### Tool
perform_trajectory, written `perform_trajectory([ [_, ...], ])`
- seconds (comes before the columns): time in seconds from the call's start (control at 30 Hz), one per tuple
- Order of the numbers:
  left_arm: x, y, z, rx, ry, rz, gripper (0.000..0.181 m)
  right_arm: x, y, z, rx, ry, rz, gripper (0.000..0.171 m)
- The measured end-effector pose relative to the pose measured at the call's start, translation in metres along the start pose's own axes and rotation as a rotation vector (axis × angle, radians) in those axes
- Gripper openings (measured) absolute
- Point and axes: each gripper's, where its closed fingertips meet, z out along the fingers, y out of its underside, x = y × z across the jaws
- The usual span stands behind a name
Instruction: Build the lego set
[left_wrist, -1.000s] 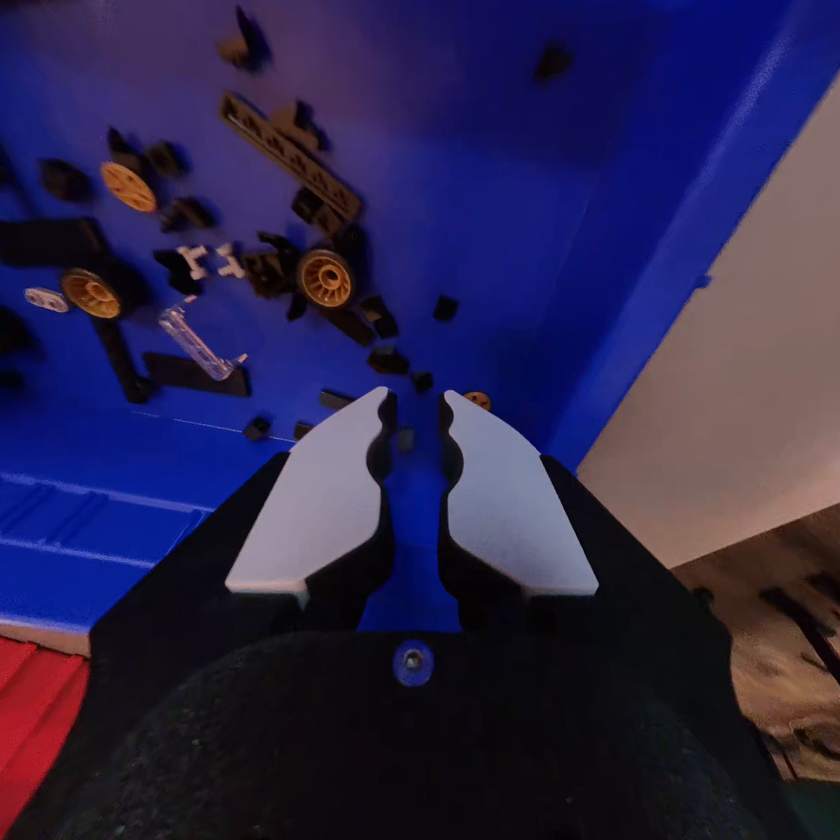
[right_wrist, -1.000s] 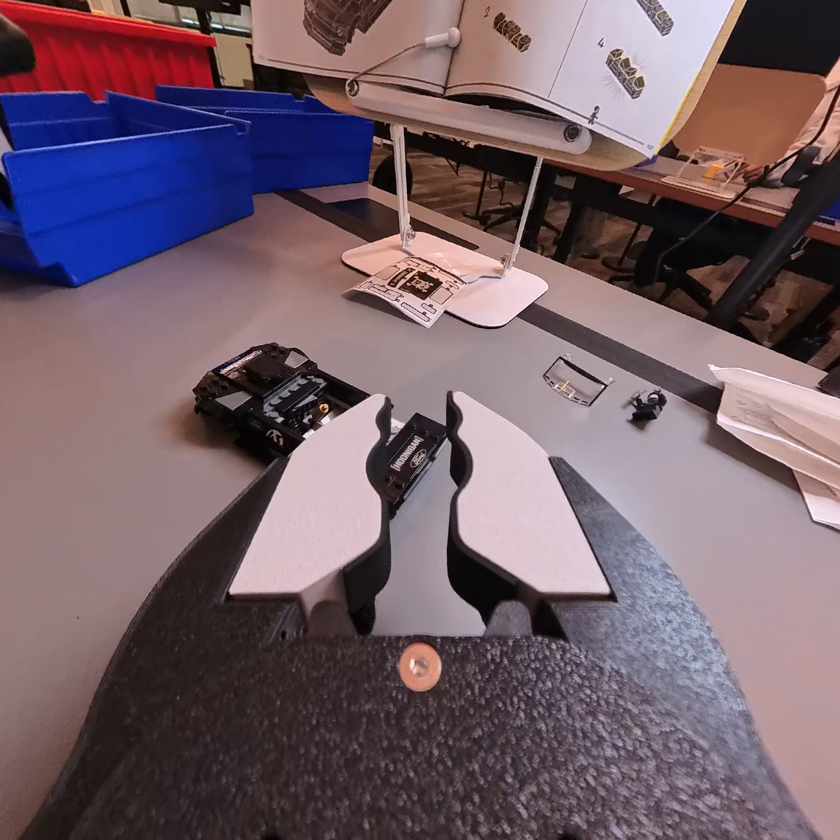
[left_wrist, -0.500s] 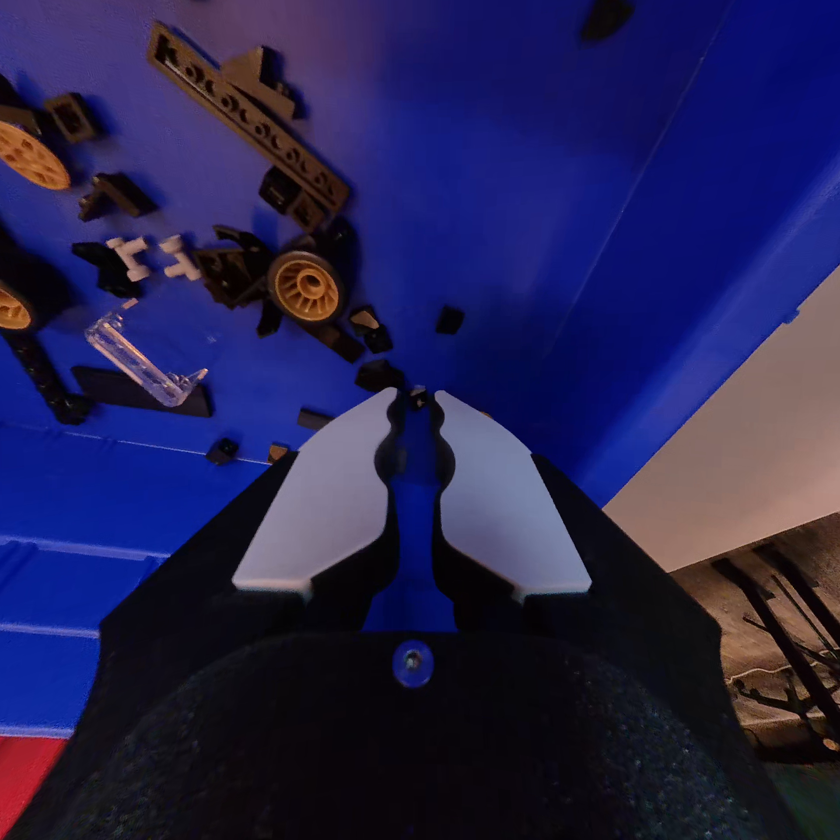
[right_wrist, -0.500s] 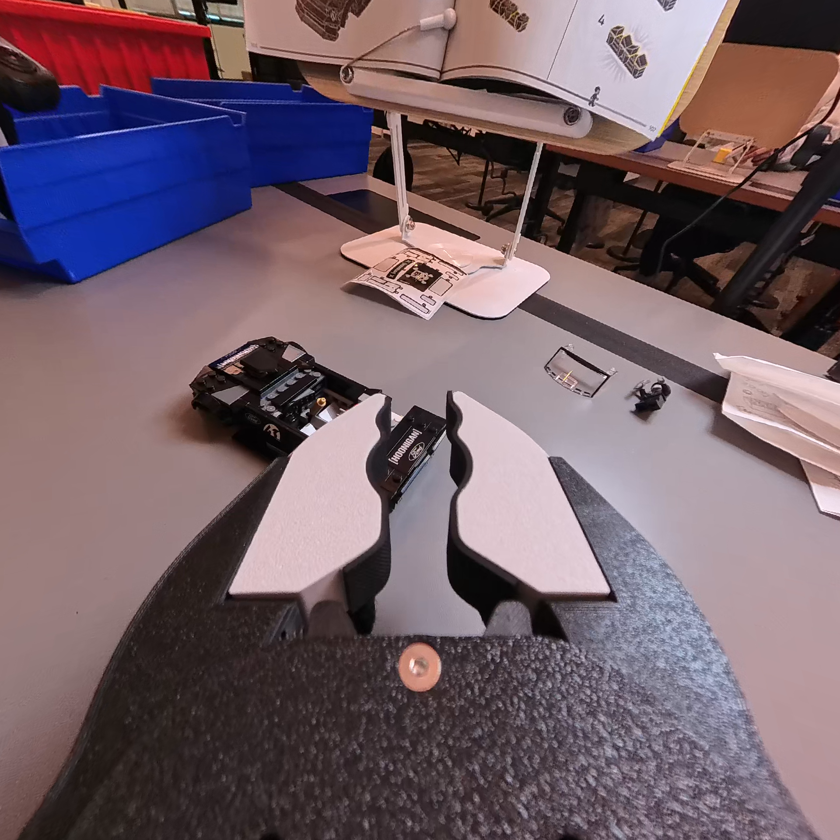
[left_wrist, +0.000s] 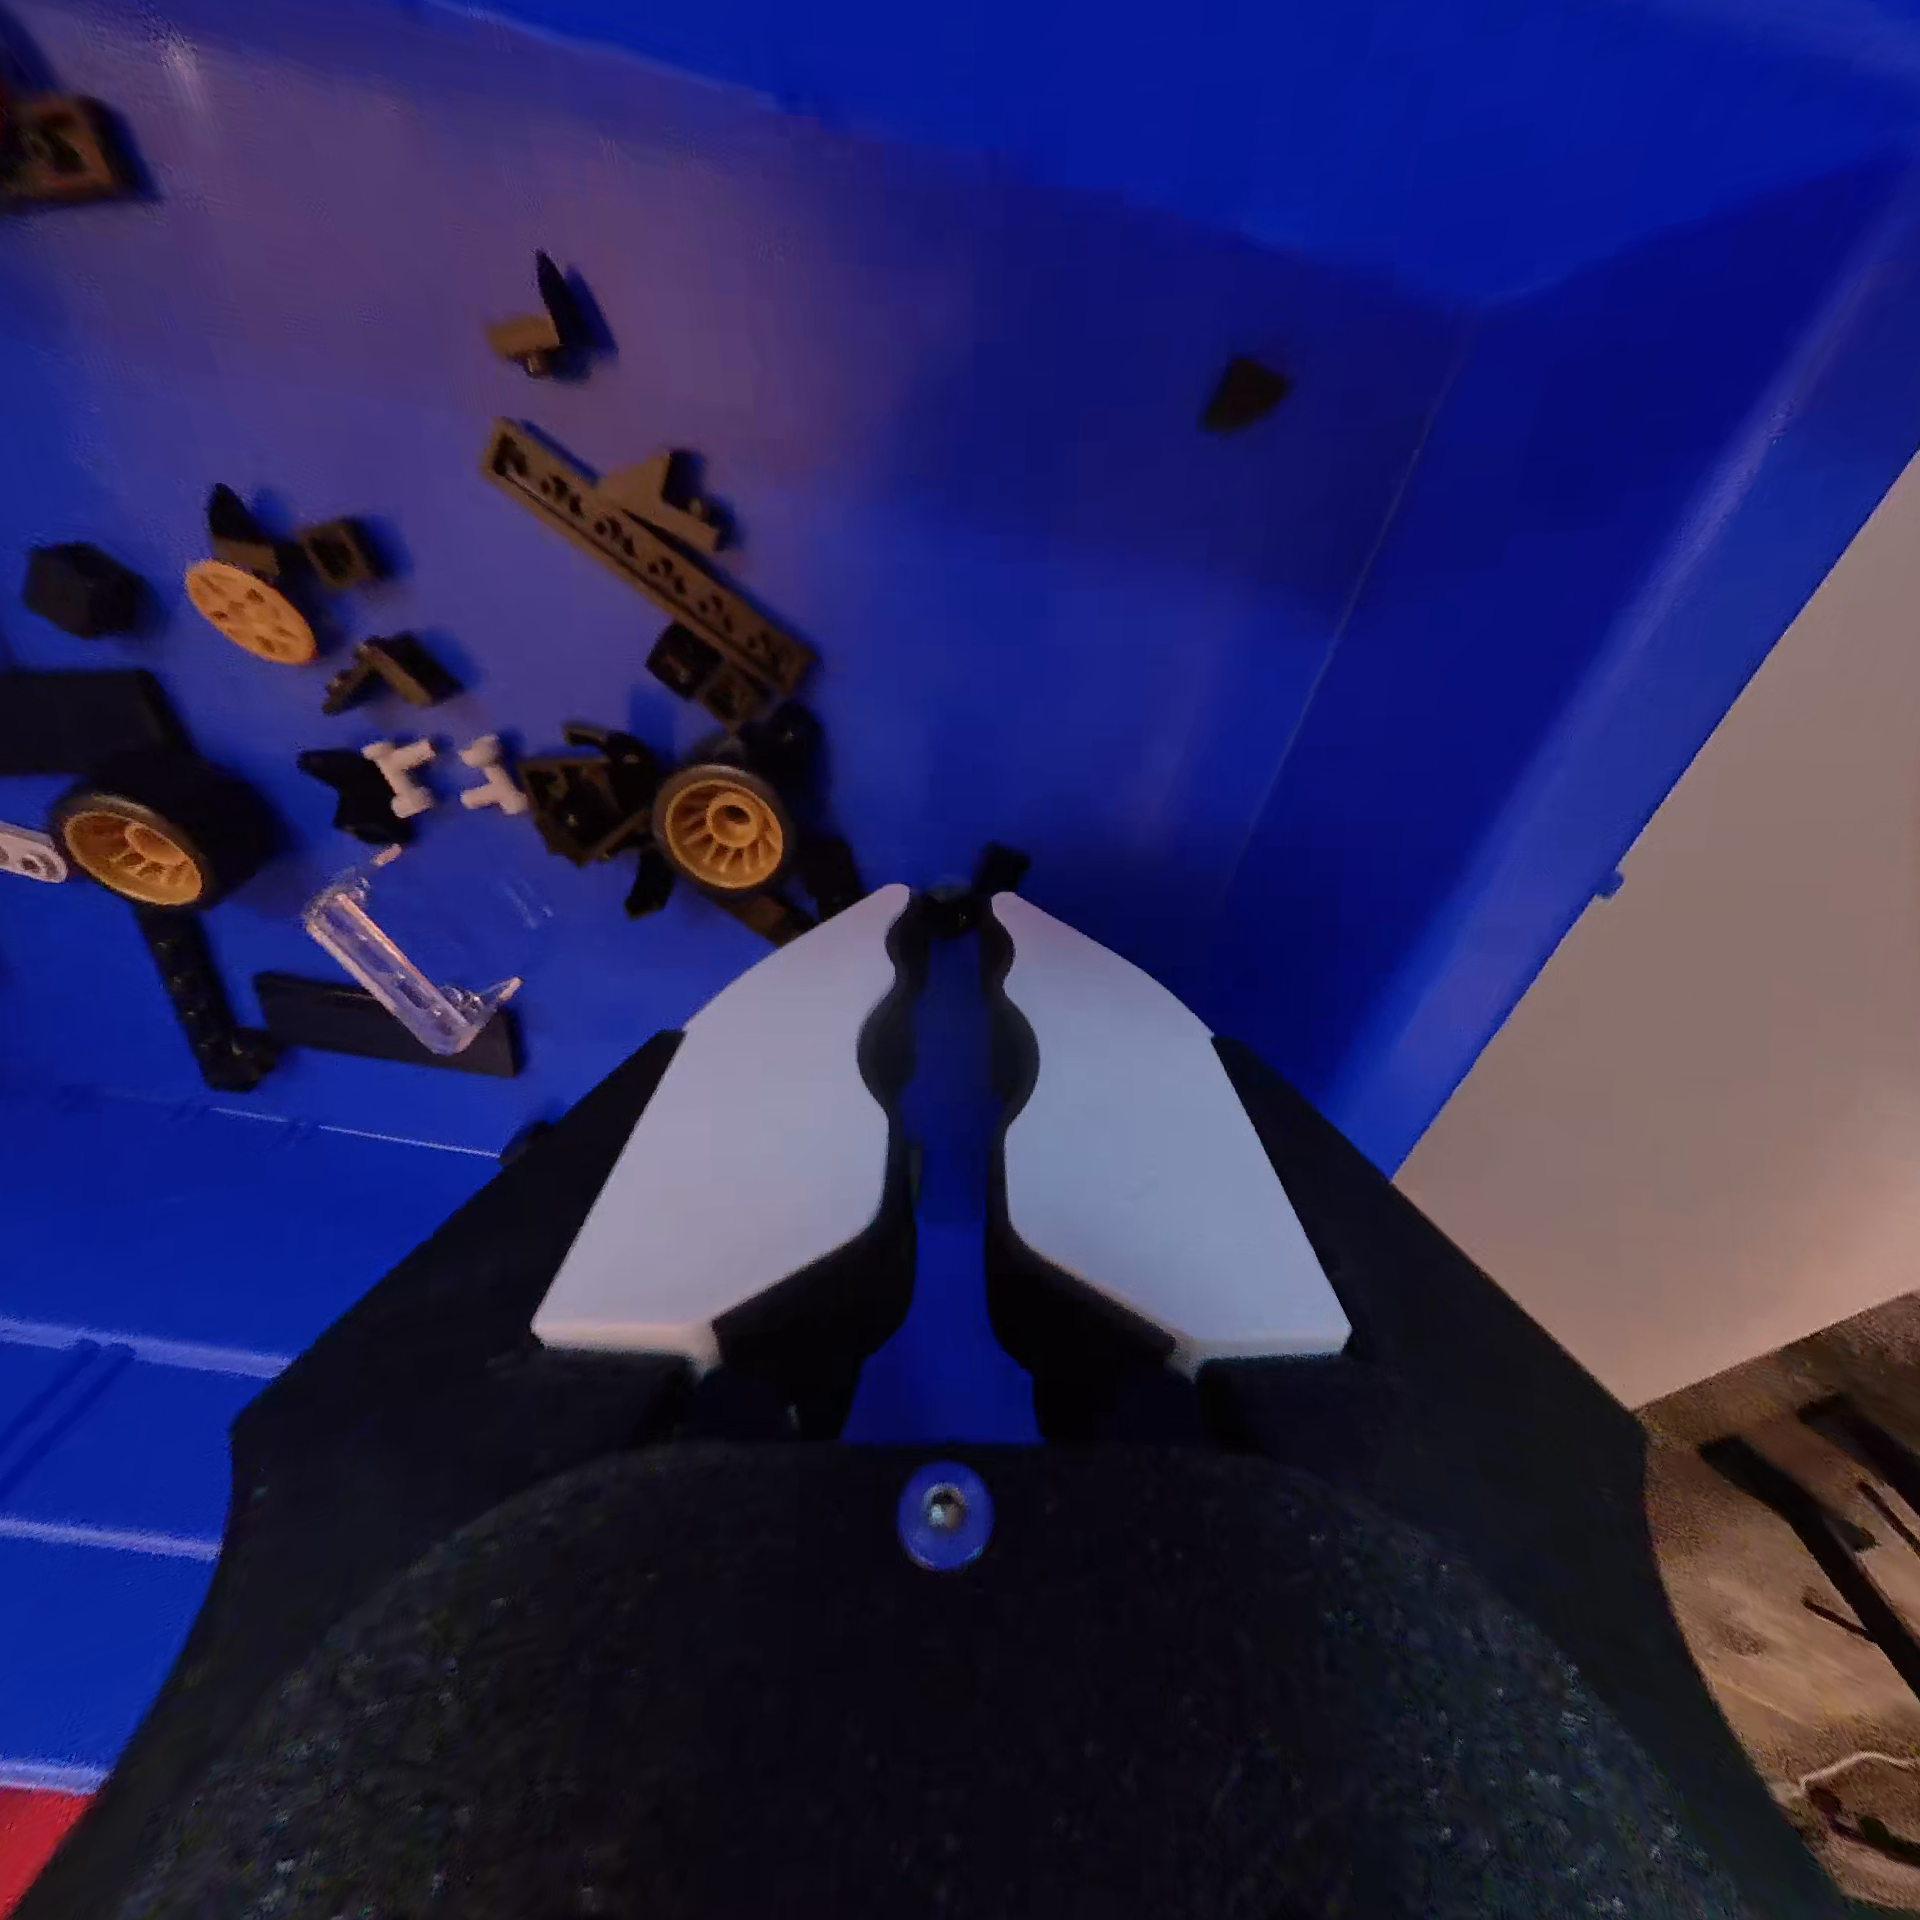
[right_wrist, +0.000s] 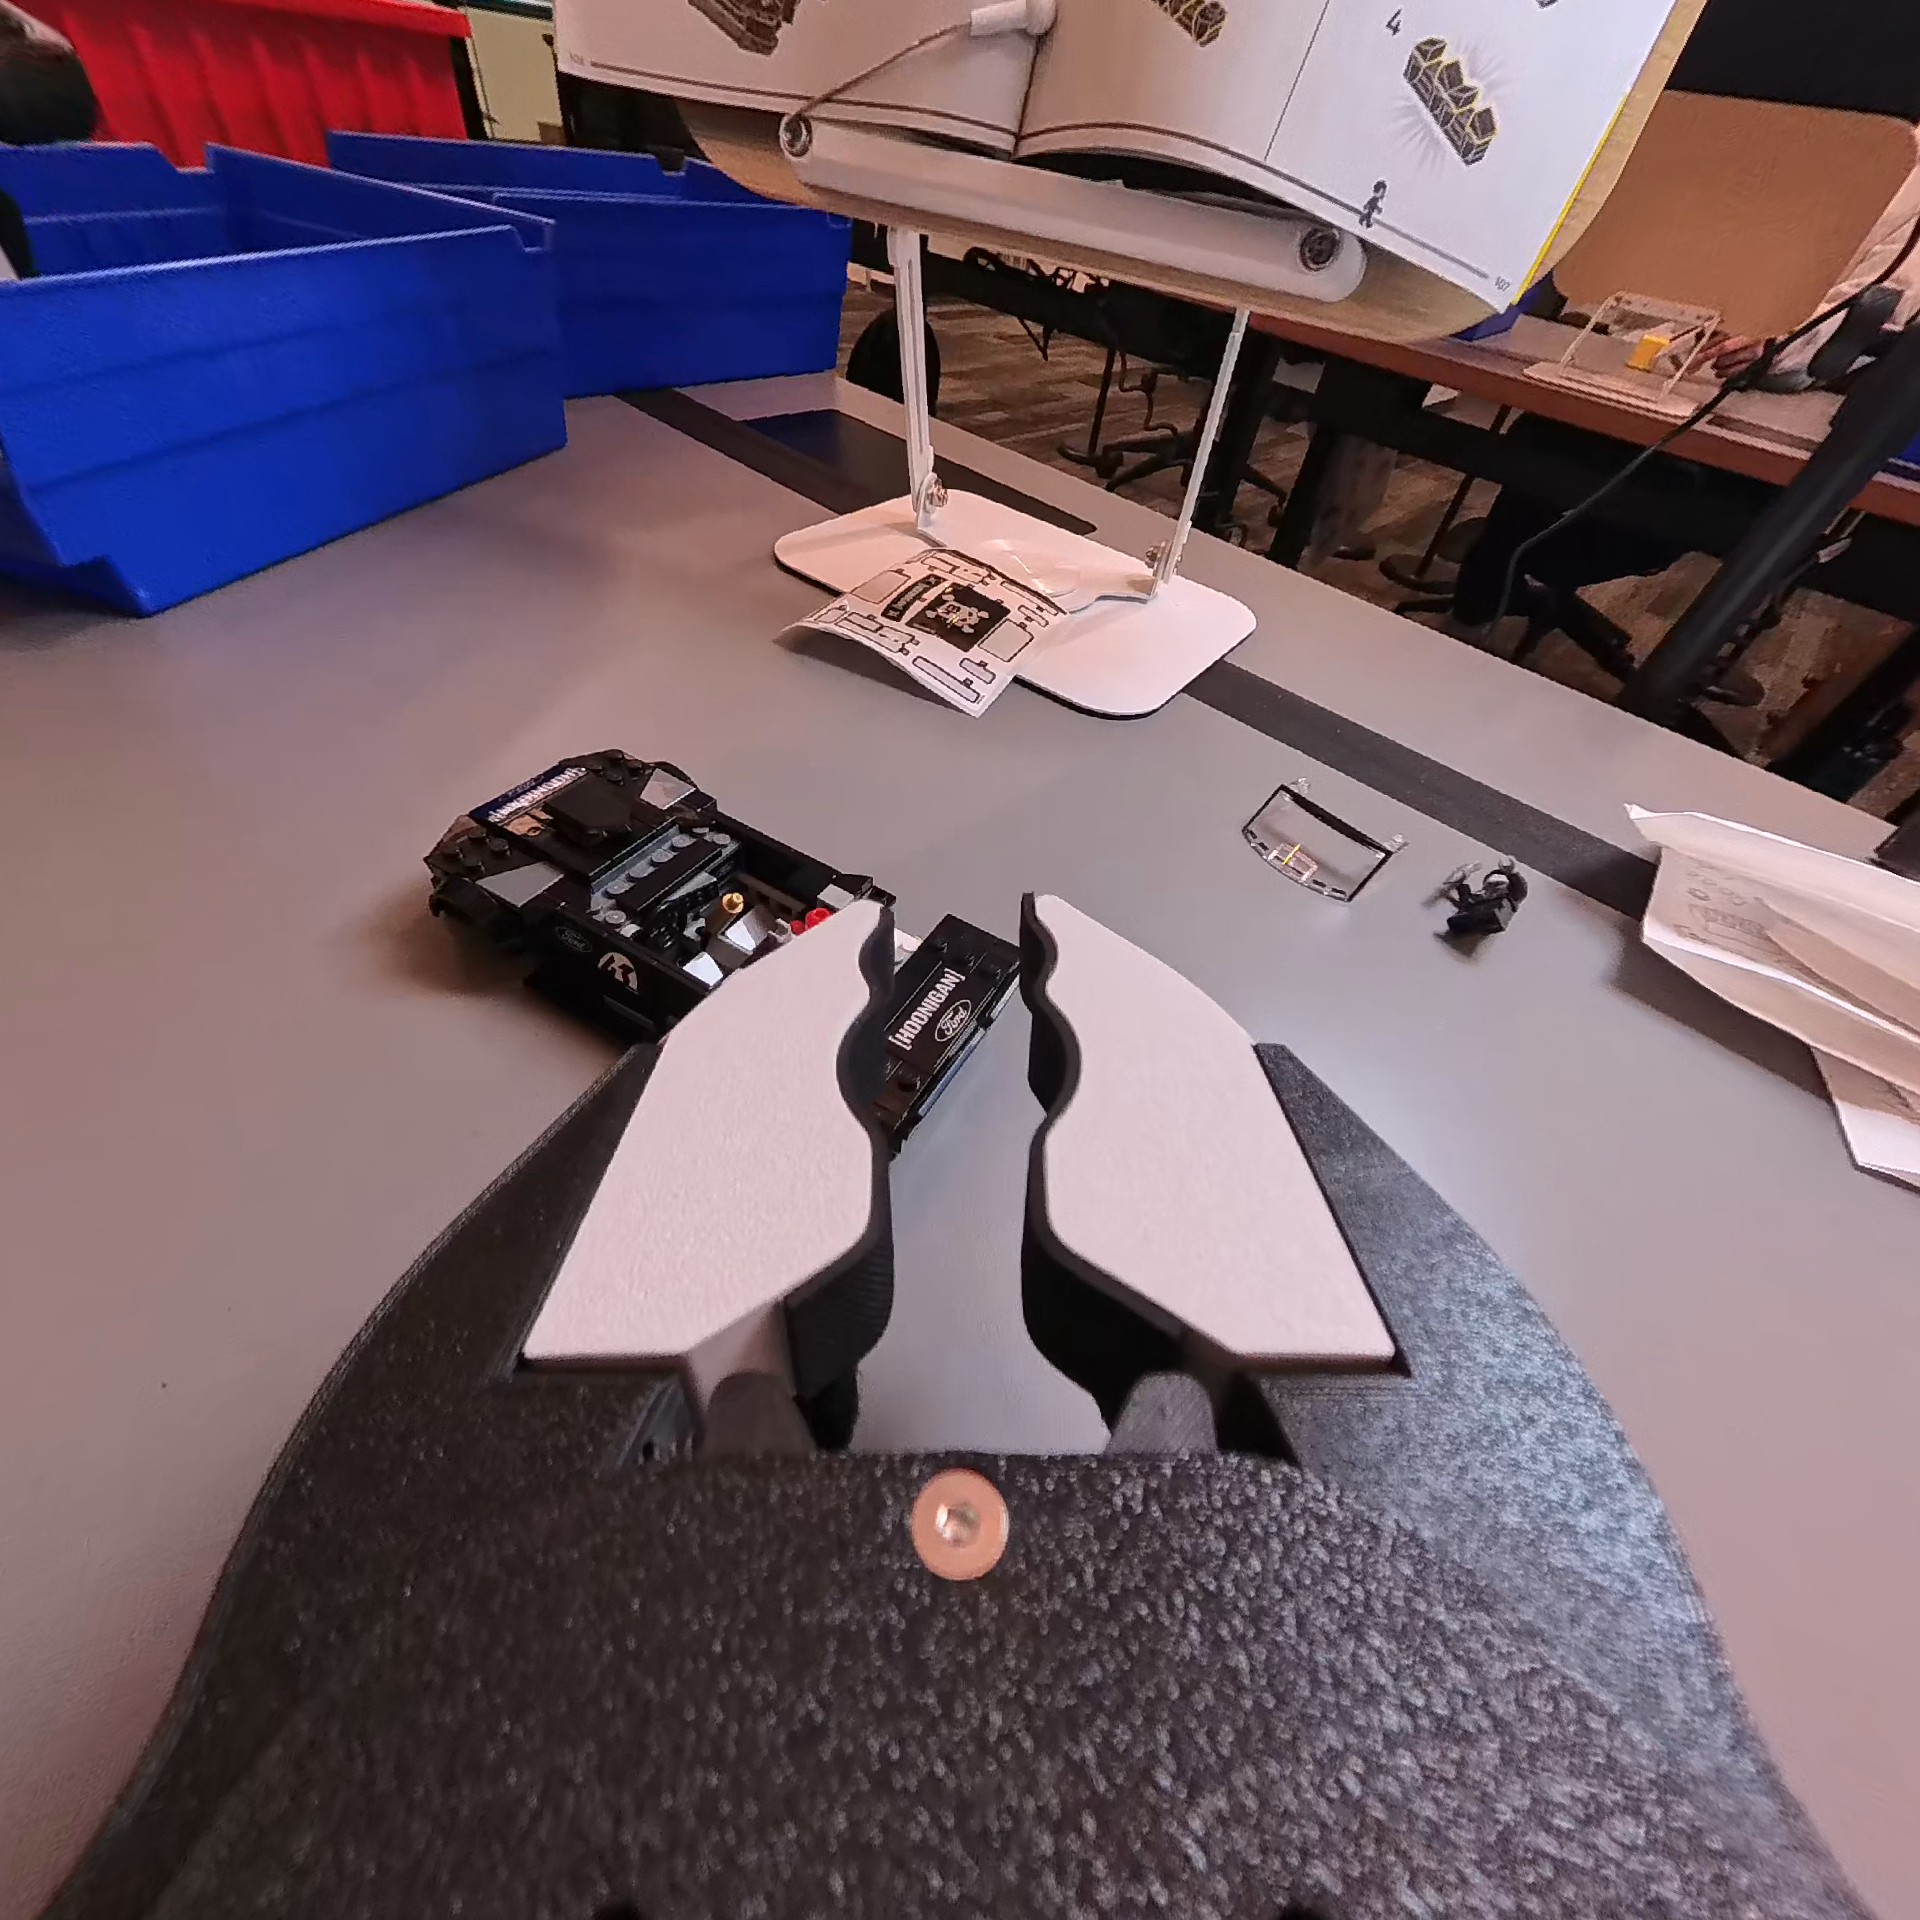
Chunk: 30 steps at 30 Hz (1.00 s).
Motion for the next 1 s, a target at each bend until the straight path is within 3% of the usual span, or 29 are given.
perform_trajectory([
  [0.27,-0.002,-0.003,-0.001,0.016,-0.009,0.004,0.010,0.000,0.001,0.001,-0.007,0.006,-0.011,0.023],
  [0.37,-0.004,-0.008,-0.018,0.081,-0.026,-0.003,0.010,0.000,0.002,0.001,-0.010,0.008,-0.012,0.023],
  [0.53,0.033,-0.070,-0.100,0.566,0.012,0.081,0.009,0.000,-0.001,0.000,-0.001,0.007,-0.015,0.023],
  [0.63,0.086,-0.109,-0.116,0.703,-0.009,0.274,0.009,0.000,-0.002,0.002,0.006,0.001,-0.007,0.023],
  [0.83,0.138,-0.192,-0.071,0.739,-0.165,0.374,0.009,0.006,-0.009,-0.004,0.025,0.048,-0.026,0.026],
  [1.0,0.148,-0.230,-0.022,0.658,-0.106,0.322,0.009,0.030,-0.018,-0.022,0.075,0.167,0.026,0.038],
])
